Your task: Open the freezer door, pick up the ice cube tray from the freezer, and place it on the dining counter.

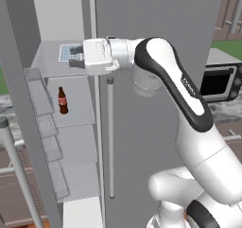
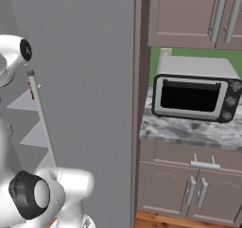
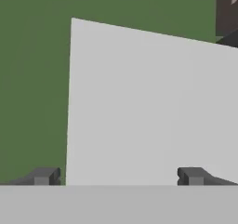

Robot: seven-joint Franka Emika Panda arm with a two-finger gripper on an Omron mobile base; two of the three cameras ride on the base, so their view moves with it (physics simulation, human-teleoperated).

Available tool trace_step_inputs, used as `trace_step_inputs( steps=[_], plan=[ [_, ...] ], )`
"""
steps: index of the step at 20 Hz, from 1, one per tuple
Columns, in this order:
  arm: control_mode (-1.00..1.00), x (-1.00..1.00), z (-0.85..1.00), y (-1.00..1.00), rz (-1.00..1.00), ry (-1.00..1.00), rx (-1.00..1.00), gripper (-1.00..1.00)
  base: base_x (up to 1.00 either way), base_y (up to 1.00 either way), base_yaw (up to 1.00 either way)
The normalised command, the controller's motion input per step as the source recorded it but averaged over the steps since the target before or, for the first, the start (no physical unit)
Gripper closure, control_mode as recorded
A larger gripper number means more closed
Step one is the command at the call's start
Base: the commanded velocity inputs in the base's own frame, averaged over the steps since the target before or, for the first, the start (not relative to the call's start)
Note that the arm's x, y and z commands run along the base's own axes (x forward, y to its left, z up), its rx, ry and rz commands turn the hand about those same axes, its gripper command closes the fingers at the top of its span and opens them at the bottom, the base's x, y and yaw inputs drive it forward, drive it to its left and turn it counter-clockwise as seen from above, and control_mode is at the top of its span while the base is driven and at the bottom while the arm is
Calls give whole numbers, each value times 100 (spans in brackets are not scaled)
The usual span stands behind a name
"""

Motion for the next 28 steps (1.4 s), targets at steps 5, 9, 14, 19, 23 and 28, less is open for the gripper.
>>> trace_step_inputs(
  steps=[5,9,14,19,23,28],
  plan=[
    [-100,0,30,-100,-27,10,1,-100,0,0,0],
    [-100,-10,-1,-100,-37,9,0,-100,0,0,0],
    [-100,-29,-31,-100,-46,2,0,-100,0,0,0],
    [-100,-18,-55,-100,-47,0,0,-100,0,0,0],
    [-100,-10,-38,-91,-47,2,-4,-100,0,0,0],
    [-100,-22,-18,-73,-46,14,-4,-100,0,0,0]
  ],
)
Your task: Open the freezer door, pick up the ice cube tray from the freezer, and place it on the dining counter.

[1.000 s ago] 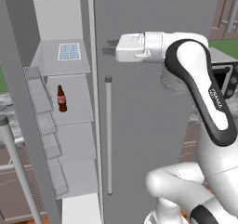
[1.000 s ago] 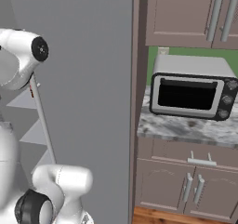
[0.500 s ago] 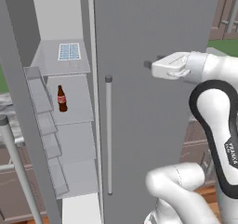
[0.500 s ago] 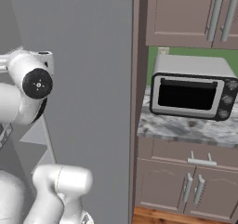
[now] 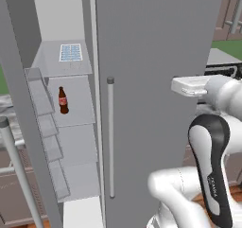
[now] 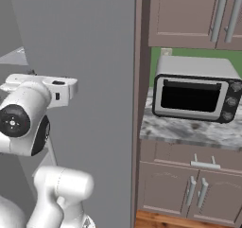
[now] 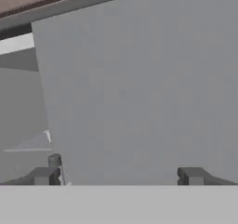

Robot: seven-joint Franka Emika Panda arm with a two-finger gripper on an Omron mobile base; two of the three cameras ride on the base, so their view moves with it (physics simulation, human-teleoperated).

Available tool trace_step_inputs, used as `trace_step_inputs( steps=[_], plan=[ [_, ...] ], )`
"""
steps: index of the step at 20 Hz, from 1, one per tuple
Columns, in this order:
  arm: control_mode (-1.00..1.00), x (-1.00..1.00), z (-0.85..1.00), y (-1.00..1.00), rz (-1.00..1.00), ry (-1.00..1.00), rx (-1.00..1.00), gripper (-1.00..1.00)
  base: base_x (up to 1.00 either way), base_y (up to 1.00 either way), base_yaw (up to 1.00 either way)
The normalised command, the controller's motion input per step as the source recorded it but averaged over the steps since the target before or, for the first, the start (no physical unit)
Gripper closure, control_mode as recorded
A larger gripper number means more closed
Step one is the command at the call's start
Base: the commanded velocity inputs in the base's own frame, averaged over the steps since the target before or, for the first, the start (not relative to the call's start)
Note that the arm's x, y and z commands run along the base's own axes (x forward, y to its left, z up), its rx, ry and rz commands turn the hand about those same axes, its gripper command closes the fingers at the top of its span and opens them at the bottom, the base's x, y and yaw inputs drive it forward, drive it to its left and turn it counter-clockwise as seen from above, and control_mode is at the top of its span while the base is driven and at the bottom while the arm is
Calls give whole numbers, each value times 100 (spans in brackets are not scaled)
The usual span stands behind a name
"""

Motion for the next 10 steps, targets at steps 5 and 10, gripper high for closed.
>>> trace_step_inputs(
  steps=[5,10],
  plan=[
    [-100,-47,-5,-60,-34,33,-1,-100,0,0,0],
    [-100,-35,-21,-28,-24,41,-2,-100,0,0,0]
  ],
)
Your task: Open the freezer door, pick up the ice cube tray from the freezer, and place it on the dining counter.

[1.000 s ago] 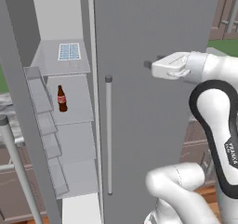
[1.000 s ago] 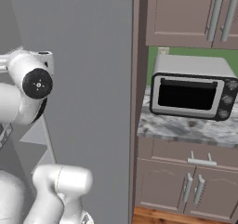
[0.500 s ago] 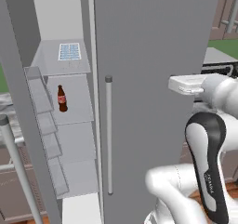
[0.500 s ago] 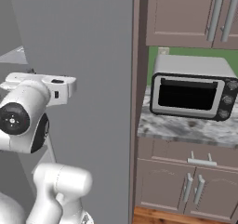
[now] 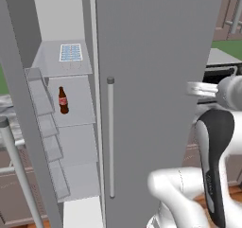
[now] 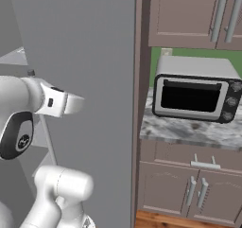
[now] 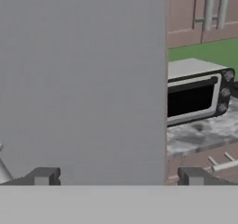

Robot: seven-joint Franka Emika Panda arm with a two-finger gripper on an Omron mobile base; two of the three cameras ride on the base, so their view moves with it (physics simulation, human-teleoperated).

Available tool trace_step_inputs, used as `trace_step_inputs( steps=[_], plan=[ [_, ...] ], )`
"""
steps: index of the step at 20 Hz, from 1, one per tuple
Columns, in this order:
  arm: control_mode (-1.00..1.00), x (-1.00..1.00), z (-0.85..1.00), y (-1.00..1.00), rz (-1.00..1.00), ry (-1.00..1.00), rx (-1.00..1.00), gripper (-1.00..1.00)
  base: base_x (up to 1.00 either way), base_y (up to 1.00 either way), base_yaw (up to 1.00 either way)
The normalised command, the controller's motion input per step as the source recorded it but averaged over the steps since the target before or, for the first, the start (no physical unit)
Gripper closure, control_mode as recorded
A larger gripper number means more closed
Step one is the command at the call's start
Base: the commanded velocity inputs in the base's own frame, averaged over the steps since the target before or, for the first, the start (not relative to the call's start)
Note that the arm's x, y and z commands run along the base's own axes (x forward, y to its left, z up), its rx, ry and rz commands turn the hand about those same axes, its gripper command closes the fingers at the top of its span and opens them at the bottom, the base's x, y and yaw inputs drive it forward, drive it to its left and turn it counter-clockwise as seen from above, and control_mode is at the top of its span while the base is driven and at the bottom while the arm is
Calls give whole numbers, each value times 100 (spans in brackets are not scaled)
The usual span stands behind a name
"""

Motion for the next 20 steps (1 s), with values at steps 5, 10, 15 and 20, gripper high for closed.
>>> trace_step_inputs(
  steps=[5,10,15,20],
  plan=[
    [-100,-12,-30,0,-11,37,-13,-100,0,0,0],
    [-100,0,-24,0,-3,24,-10,-100,0,0,0],
    [-100,-2,-20,0,0,17,-2,-100,0,0,0],
    [-100,-8,-24,0,2,2,2,-100,0,0,0]
  ],
)
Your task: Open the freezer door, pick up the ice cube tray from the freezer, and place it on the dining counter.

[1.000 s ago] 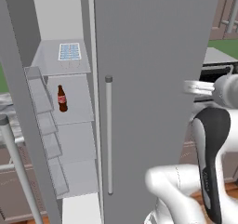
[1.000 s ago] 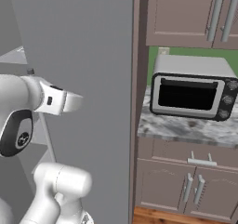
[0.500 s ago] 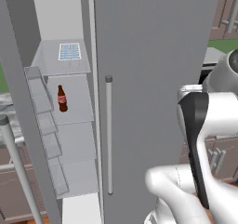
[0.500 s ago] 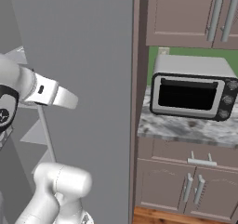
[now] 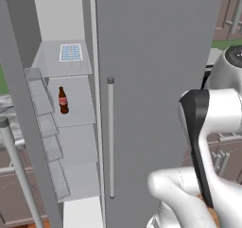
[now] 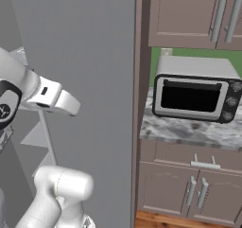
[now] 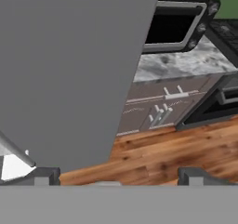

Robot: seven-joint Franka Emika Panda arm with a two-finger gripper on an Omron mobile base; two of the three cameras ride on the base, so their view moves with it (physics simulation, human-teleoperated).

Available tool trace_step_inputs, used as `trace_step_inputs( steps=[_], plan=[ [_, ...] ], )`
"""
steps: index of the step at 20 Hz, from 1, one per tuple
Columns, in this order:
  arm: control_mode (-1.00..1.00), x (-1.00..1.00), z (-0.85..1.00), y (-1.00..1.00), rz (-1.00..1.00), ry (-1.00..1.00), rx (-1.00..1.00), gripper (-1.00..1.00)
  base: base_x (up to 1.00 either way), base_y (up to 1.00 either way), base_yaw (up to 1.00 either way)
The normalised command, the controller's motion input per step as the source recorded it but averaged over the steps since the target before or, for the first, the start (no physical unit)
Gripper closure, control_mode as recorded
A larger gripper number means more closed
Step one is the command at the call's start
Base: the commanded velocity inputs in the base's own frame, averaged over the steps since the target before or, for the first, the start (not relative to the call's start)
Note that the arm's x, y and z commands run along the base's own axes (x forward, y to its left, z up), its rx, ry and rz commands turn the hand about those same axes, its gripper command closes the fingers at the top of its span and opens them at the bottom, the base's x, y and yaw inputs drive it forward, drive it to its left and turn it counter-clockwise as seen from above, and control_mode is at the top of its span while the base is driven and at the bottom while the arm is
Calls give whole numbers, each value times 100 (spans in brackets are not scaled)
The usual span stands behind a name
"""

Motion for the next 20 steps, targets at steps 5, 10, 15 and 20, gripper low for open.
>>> trace_step_inputs(
  steps=[5,10,15,20],
  plan=[
    [-100,-19,-8,1,3,-5,2,-100,0,0,0],
    [-100,-18,0,3,8,-9,1,-100,0,0,0],
    [-100,-3,-1,12,12,1,8,-100,0,0,0],
    [-100,0,0,18,9,0,6,-100,0,0,0]
  ],
)
